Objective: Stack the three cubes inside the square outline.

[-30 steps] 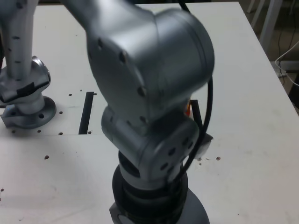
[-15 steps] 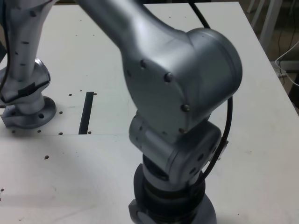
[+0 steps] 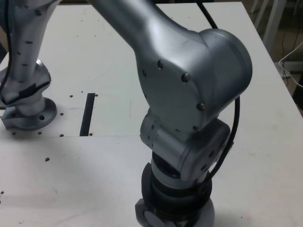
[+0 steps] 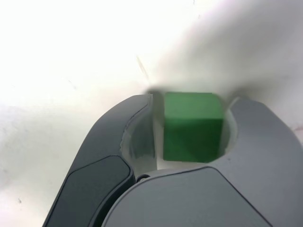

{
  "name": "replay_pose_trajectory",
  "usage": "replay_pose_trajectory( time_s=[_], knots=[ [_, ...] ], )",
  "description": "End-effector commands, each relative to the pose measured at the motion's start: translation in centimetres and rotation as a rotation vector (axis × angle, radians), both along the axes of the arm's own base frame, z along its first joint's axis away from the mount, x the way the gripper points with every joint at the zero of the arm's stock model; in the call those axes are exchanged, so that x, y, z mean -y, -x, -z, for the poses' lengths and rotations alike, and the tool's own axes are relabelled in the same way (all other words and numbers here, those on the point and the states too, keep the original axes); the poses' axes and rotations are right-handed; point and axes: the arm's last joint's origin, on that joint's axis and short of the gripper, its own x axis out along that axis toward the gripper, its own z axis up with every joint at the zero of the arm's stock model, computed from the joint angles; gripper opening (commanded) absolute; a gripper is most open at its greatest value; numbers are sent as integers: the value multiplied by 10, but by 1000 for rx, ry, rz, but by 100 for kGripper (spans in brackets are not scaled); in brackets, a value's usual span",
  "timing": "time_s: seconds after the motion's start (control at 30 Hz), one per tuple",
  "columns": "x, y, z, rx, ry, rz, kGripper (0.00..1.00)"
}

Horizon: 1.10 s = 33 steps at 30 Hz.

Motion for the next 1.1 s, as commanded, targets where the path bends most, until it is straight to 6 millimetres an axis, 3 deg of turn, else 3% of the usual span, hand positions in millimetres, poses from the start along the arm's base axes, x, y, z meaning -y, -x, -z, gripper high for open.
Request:
replay_pose_trajectory(
  time_s=[0.0,0.33,0.53,0.73,1.07],
  knots=[
    [0,0,0,1,4,0,30],
    [-1,2,-4,-2,14,11,25],
    [-12,6,-19,12,8,5,25],
    [-43,8,-46,31,-12,-23,25],
    [-111,12,-96,63,-16,-101,26]
  ],
)
